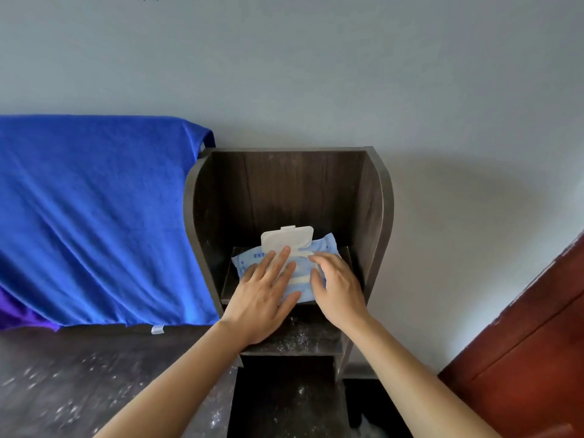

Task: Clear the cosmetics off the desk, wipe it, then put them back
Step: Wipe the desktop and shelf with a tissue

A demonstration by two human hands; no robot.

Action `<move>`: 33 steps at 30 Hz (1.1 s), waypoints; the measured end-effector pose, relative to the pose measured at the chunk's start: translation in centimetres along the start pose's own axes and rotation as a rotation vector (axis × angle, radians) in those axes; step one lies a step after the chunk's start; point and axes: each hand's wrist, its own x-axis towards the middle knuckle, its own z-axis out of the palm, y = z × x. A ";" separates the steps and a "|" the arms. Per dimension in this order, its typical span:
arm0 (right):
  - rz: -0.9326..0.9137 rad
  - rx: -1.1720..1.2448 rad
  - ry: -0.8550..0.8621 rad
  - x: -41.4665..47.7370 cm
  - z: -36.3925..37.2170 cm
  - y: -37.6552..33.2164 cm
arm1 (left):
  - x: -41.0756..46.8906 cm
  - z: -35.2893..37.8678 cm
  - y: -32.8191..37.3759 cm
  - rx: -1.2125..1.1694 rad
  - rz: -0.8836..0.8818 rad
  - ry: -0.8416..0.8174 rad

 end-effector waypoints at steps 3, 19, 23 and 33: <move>-0.031 0.001 0.029 0.4 0.3 0.2 | -0.4 0.0 0.0 -0.017 -0.073 0.033; -0.085 -0.195 -0.231 4.9 0.0 -1.1 | -1.8 2.0 -0.8 -0.071 -0.168 0.216; -0.103 -0.162 -0.210 4.8 0.2 -1.3 | -1.9 1.9 -0.8 -0.079 -0.161 0.224; -0.159 -0.186 -0.198 4.5 0.1 -1.2 | -1.9 1.8 -0.9 -0.091 -0.162 0.209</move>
